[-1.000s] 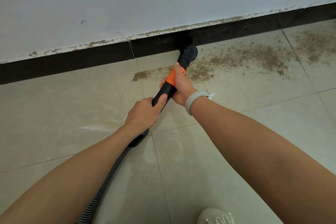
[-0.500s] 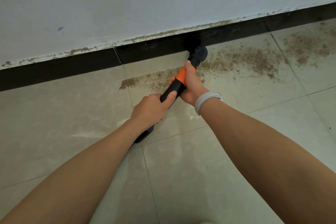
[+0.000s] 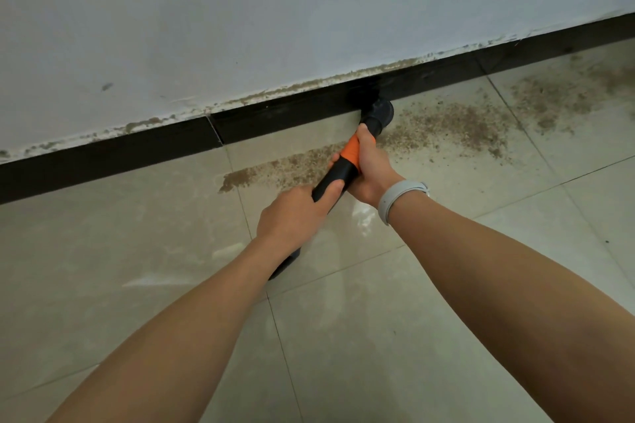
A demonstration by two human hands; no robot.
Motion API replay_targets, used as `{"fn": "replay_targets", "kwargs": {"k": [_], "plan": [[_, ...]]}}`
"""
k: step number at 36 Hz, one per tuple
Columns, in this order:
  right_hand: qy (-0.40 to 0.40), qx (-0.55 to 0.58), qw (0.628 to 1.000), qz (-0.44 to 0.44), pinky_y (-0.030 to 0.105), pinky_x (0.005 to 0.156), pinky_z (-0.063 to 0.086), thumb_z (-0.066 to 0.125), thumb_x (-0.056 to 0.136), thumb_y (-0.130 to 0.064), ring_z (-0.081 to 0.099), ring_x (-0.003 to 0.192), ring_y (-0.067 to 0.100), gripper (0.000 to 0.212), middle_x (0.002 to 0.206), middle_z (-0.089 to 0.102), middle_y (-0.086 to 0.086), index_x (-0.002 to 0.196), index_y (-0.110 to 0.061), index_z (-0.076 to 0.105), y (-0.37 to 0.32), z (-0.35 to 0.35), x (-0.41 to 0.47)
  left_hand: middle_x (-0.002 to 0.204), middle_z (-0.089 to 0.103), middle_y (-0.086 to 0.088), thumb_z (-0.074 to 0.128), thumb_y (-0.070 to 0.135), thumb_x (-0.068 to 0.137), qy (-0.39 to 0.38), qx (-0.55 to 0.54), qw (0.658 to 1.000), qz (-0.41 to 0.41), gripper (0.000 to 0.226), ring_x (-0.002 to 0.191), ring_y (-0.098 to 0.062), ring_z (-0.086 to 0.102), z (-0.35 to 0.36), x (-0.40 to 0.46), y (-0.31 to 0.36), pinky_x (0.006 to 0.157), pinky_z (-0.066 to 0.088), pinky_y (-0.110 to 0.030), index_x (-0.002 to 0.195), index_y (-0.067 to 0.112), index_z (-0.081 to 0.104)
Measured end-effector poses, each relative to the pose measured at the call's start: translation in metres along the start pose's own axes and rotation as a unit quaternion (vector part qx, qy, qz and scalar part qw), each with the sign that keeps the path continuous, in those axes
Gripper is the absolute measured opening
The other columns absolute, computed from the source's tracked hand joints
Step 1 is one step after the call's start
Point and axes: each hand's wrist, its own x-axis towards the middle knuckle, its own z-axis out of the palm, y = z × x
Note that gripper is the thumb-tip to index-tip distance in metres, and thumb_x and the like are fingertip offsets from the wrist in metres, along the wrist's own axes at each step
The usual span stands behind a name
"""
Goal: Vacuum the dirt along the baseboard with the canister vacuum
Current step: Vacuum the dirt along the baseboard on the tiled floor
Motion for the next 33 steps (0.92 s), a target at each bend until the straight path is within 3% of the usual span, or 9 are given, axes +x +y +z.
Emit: {"fn": "replay_targets", "kwargs": {"k": [10,16,21,23,27,33], "plan": [[-0.040,-0.060,0.997,0.020,0.034,0.054,0.051,0.054,0.097,-0.040,0.053,0.053,0.022,0.032,0.065,0.049,0.008,0.090,-0.011,0.043,0.057,0.048,-0.044,0.063,0.068,-0.004,0.033,0.069,0.091,0.045,-0.089,0.993,-0.061,0.060,0.060,-0.025,0.068,-0.021,-0.066,-0.052,0.070,0.058,-0.042,0.079,0.016,0.059],[-0.077,-0.121,0.989,0.037,0.034,0.055,0.055,0.054,0.096,-0.041,0.057,0.056,0.022,0.034,0.075,0.051,0.010,0.107,-0.011,0.043,0.099,0.087,-0.070,0.058,0.065,-0.003,0.036,0.062,0.093,0.088,-0.138,0.981,-0.101,0.053,0.053,-0.022,0.064,-0.036,-0.107,-0.091,0.066,0.058,-0.040,0.074,0.017,0.057],[-0.116,-0.166,0.977,0.065,0.037,0.059,0.054,0.051,0.098,-0.038,0.055,0.056,0.022,0.031,0.072,0.050,0.009,0.099,-0.009,0.043,0.135,0.123,-0.098,0.054,0.063,-0.008,0.038,0.057,0.095,0.133,-0.181,0.965,-0.139,0.056,0.047,-0.022,0.061,-0.056,-0.140,-0.124,0.062,0.055,-0.039,0.071,0.010,0.057],[-0.128,-0.191,0.971,0.073,0.037,0.059,0.055,0.050,0.098,-0.038,0.056,0.057,0.022,0.032,0.075,0.050,0.010,0.106,-0.008,0.043,0.149,0.136,-0.108,0.054,0.063,-0.009,0.038,0.055,0.096,0.145,-0.200,0.956,-0.159,0.056,0.046,-0.022,0.060,-0.061,-0.154,-0.135,0.059,0.053,-0.037,0.073,0.007,0.057],[-0.143,-0.235,0.957,0.096,0.035,0.057,0.055,0.051,0.098,-0.039,0.057,0.057,0.021,0.041,0.081,0.052,0.012,0.125,-0.010,0.040,0.172,0.154,-0.123,0.053,0.061,-0.011,0.039,0.054,0.096,0.154,-0.233,0.942,-0.185,0.057,0.046,-0.023,0.057,-0.066,-0.177,-0.153,0.053,0.048,-0.032,0.072,0.005,0.056],[-0.115,-0.247,0.953,0.131,0.036,0.058,0.055,0.050,0.097,-0.042,0.059,0.062,0.023,0.044,0.088,0.057,0.015,0.126,-0.010,0.039,0.177,0.156,-0.123,0.057,0.061,-0.012,0.038,0.055,0.097,0.121,-0.240,0.939,-0.213,0.057,0.045,-0.022,0.056,-0.068,-0.174,-0.158,0.047,0.046,-0.026,0.076,0.005,0.056]]}}
